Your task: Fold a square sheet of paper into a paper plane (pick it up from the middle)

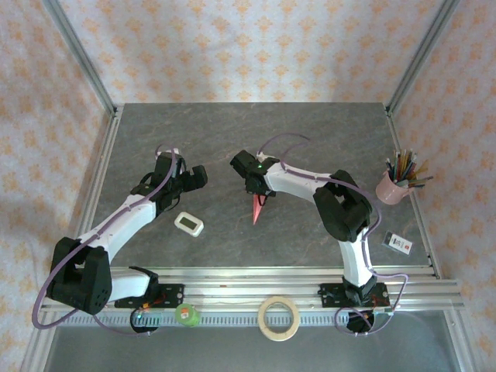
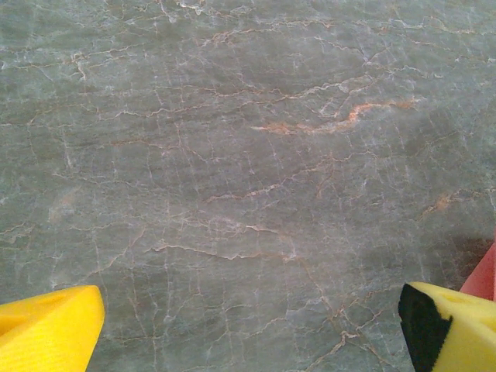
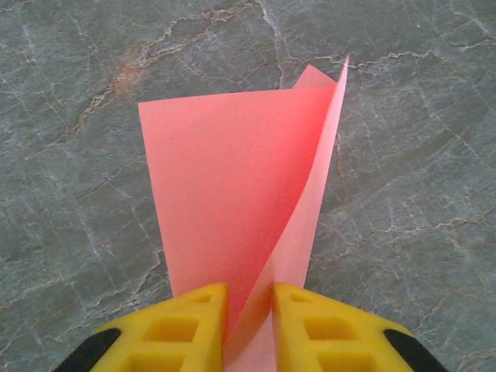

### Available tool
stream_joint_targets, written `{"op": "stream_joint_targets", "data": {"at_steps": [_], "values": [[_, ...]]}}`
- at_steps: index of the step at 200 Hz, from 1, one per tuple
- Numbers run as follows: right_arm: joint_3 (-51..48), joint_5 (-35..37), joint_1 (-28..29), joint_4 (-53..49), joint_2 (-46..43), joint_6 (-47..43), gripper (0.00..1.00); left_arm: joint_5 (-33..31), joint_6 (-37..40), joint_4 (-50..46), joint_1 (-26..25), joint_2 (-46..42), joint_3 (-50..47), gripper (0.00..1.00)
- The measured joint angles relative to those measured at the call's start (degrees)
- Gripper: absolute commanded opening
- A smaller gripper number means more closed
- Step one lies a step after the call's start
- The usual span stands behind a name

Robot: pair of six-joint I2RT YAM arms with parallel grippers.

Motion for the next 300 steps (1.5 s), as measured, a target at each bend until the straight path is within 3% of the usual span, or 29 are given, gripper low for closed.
{"op": "stream_joint_targets", "data": {"at_steps": [46,95,128,185,207,242,300], "values": [[-0.07,2.25,0.0,-0.48,-0.24,1.6,0.03,0.0,-0.02,0.0,0.0,0.0,0.0,0.99],[-0.24,6.12,0.0,-0.74,-4.76,1.44,0.01,1.16,-0.46,0.81,1.92,0.0,-0.11,0.99],[-0.57,5.16,0.0,4.74,-10.14,-1.77,0.01,4.33,-1.77,2.95,4.11,-0.02,-1.07,0.99],[-11.69,-11.45,-1.92,27.3,-15.37,-5.4,0.01,13.09,-4.85,7.52,5.11,0.57,-2.43,0.99],[-18.45,-19.23,-4.24,35.65,-15.34,-4.83,0.01,18.08,-6.56,10.58,5.09,2.58,-3.06,0.92],[-29.03,-29.31,-8.04,47.56,-15.28,-2.43,0.01,23.43,-9.05,13.92,4.24,7.37,-3.5,0.91],[-38.51,-34.36,-12.68,53.75,-15.61,-0.72,0.02,26.1,-10.82,16.65,-2.34,14.1,-3.17,0.83]]}}
